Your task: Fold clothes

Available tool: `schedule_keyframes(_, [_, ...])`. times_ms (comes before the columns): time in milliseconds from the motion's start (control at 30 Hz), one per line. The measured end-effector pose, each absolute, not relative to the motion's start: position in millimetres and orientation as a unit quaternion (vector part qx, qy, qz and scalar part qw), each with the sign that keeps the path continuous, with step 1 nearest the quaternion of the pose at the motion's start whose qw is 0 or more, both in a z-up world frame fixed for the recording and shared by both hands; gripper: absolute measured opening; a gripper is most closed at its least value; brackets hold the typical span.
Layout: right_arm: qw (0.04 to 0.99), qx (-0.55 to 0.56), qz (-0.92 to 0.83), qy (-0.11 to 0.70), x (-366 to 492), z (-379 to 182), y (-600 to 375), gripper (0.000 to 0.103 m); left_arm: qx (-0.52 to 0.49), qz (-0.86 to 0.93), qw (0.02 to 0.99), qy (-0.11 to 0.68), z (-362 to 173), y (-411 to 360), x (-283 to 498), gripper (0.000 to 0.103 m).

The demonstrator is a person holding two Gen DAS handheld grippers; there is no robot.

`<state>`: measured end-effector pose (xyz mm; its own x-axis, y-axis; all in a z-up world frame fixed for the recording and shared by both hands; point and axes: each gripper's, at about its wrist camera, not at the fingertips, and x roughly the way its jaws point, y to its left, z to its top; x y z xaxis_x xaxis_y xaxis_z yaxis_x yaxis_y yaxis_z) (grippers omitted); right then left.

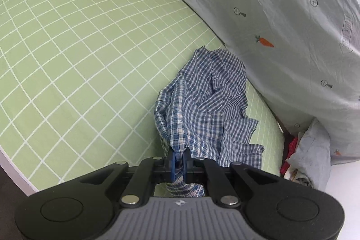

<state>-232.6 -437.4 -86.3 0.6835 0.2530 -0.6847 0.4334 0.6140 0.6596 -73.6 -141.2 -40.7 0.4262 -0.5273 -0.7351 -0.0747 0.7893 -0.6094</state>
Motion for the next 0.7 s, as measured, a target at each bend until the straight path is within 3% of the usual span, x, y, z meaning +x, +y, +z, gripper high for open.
schedule_keyframes(367, [0.811,0.484,-0.042,0.326,-164,-48,-485,0.005,-0.335,-0.151,0.787,0.495,-10,-171,12,0.005])
schedule_keyframes(600, [0.835,0.462,-0.059,0.292,-66,-40,-540,0.004,-0.307,-0.184,0.804,0.474,-4,-228,119,0.007])
schedule_keyframes(633, [0.843,0.454,-0.062,0.282,-48,-38,-550,0.004,-0.294,-0.189,0.811,0.469,-2,-241,140,0.012])
schedule_keyframes(667, [0.852,0.441,-0.075,0.272,-30,-35,-558,0.007,-0.276,-0.191,0.821,0.462,1,-253,158,0.026])
schedule_keyframes(700, [0.862,0.425,-0.091,0.262,-12,-31,-566,0.019,-0.254,-0.194,0.834,0.451,5,-263,172,0.035])
